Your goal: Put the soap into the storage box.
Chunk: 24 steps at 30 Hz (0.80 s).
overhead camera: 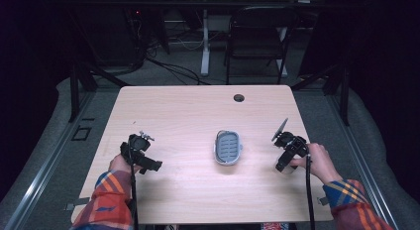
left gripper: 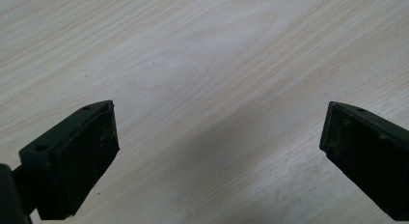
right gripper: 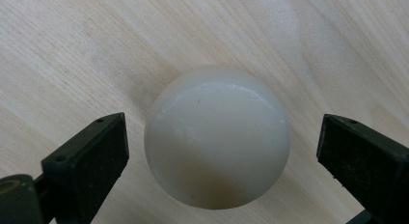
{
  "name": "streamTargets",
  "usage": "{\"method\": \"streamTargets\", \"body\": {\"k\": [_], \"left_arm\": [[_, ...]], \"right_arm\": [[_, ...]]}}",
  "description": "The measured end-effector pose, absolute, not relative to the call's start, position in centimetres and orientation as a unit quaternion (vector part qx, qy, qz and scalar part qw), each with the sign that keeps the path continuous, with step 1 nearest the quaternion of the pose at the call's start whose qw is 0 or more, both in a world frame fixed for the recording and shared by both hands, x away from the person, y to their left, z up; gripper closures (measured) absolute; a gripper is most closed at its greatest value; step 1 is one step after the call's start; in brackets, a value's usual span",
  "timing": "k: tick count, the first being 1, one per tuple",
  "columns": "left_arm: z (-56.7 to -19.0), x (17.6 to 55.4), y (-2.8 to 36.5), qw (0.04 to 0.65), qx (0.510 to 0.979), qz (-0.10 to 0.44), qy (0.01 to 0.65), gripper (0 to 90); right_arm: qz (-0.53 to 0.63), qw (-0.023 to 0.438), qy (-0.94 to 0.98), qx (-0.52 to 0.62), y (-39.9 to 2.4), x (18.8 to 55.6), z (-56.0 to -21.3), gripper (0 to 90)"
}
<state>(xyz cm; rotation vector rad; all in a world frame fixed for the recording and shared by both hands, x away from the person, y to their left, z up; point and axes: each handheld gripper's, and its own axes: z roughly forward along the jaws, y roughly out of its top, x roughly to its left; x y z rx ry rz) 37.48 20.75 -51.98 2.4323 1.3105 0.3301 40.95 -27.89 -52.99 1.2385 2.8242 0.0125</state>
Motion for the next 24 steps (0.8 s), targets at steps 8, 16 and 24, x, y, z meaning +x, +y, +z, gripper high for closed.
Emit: {"method": "streamTargets", "body": {"k": [8,16,24], "left_arm": [[-51.97,37.48,20.72,0.178,0.861,0.116,0.463,0.1],[-51.97,37.47,20.72,0.177,0.861,0.116,0.463,0.1],[-52.00,37.48,20.70,0.177,0.861,0.116,0.462,0.1]], "right_arm": [[-0.003,0.018,0.914,0.406,-27.84,40.99,-53.46,8.8],[-0.002,0.018,0.910,0.414,-27.86,40.99,-53.70,15.3],[-0.021,0.008,0.913,0.406,-27.87,41.26,-53.74,17.2]]}}
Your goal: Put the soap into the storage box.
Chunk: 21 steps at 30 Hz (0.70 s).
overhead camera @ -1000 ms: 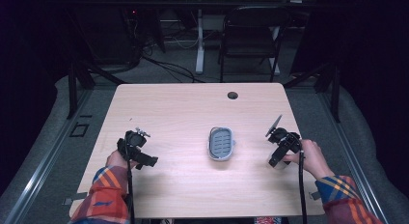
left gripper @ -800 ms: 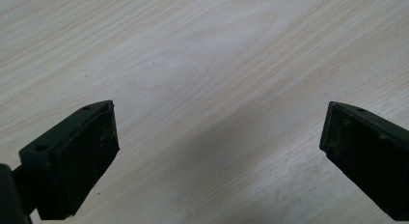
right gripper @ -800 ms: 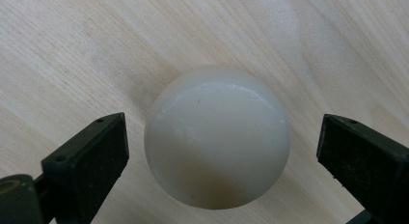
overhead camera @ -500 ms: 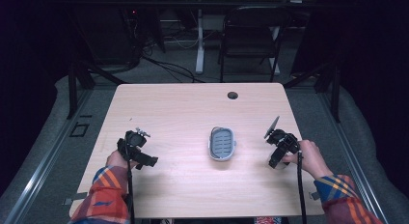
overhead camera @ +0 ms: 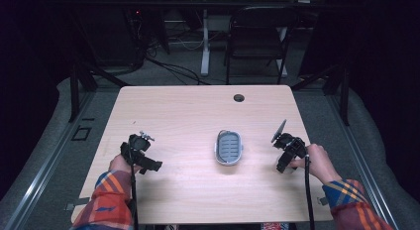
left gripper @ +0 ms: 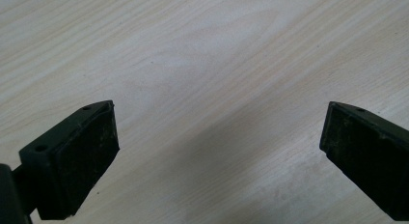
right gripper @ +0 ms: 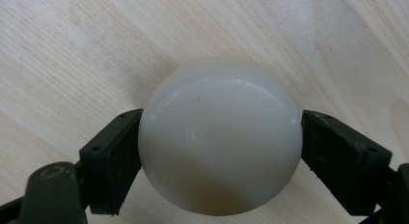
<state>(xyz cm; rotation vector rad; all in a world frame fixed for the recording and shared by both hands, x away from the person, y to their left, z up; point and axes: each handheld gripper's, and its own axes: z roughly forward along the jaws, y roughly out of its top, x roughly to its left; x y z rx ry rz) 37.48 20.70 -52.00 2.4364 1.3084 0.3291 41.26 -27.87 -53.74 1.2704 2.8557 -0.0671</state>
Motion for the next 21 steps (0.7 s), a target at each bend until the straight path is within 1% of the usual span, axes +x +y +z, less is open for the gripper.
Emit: {"method": "streamTargets", "body": {"k": [5,8,10,21], "left_arm": [[-52.00,37.48,20.68,0.176,0.861,0.116,0.462,0.1],[-52.00,37.50,20.68,0.175,0.862,0.115,0.462,0.1],[-52.00,37.48,20.67,0.176,0.862,0.116,0.462,0.1],[-52.00,37.48,20.68,0.176,0.862,0.116,0.462,0.1]], "right_arm": [[-0.013,0.009,0.913,0.408,-27.87,41.20,-53.98,17.3],[-0.023,0.003,0.914,0.405,-27.81,41.31,-53.90,22.2],[-0.017,0.002,0.914,0.406,-27.80,41.27,-53.97,23.8],[-0.018,0.011,0.916,0.401,-27.86,41.22,-53.85,24.1]]}}
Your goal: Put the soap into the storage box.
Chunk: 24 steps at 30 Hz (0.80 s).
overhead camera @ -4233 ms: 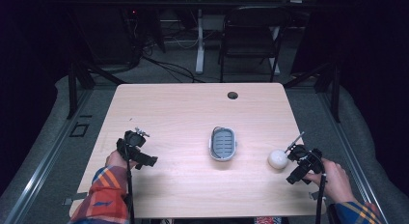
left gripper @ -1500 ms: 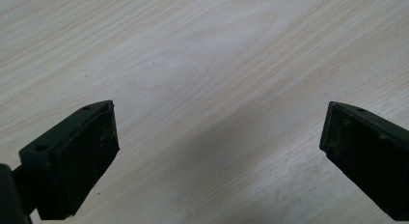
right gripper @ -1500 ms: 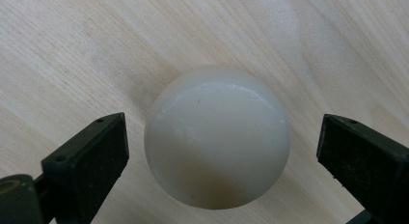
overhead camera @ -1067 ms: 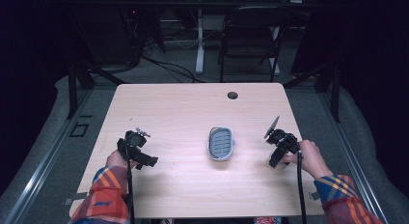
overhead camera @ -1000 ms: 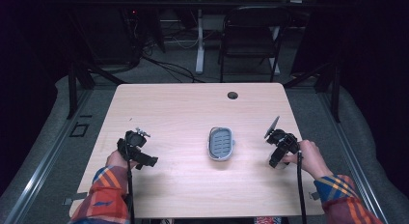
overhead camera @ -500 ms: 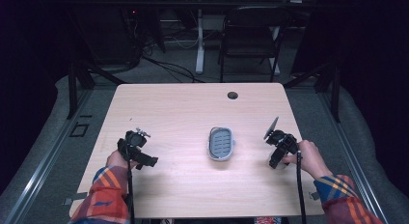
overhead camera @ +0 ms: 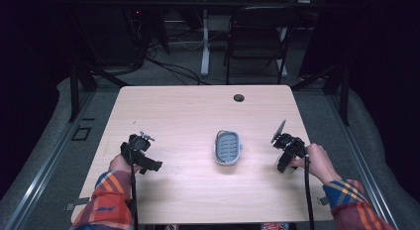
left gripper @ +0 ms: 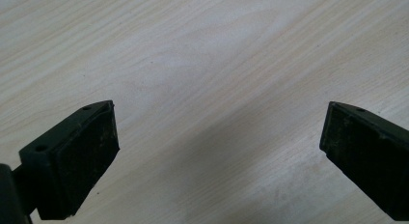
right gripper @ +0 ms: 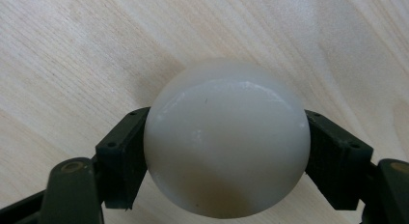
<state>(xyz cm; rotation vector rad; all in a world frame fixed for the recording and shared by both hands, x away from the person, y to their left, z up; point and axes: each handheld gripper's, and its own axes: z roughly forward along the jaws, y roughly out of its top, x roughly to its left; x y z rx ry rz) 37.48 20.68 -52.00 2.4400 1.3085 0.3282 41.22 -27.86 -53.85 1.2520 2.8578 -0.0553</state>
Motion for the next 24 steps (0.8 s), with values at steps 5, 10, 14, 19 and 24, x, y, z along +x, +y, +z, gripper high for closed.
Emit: {"method": "streamTargets", "body": {"k": [5,10,14,19,24], "left_arm": [[-52.0,37.5,20.7,0.176,0.862,0.116,0.462,0.1],[-52.0,37.5,20.7,0.176,0.862,0.116,0.462,0.1],[-52.0,37.5,20.7,0.177,0.861,0.116,0.462,0.1],[-52.0,37.4,20.7,0.177,0.861,0.116,0.463,0.1],[-52.0,37.4,20.7,0.177,0.860,0.117,0.463,0.1]], "right_arm": [[-0.002,0.010,0.911,0.412,-27.8,41.0,-53.7,24.1],[0.006,0.013,0.909,0.416,-27.8,41.0,-53.4,24.2],[-0.012,0.018,0.917,0.398,-27.7,41.4,-52.9,24.2],[-0.007,0.019,0.917,0.398,-27.3,41.4,-52.7,24.2],[-0.007,0.021,0.920,0.392,-26.9,41.4,-52.4,24.2]]}}
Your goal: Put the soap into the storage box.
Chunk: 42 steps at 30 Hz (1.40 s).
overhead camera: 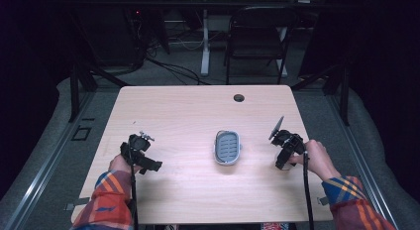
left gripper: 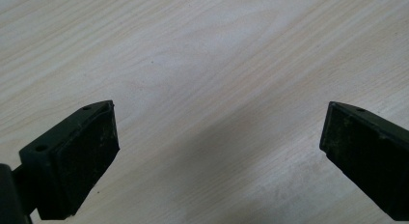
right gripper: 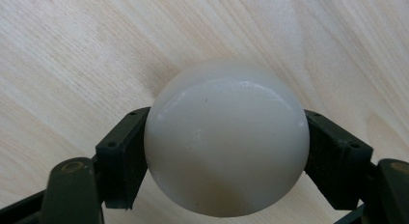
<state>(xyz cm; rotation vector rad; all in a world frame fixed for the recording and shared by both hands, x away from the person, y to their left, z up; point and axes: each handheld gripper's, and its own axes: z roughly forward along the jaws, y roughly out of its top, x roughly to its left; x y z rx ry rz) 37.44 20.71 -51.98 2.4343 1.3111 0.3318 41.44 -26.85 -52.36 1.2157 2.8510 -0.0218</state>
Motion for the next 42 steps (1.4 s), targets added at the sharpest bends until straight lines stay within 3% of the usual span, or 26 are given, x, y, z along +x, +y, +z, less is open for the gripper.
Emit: {"method": "streamTargets", "body": {"k": [42], "left_arm": [[-52.0,37.4,20.8,0.179,0.859,0.115,0.465,0.1]], "right_arm": [[-0.014,0.029,0.940,0.341,-22.5,43.1,-50.3,24.3]]}}
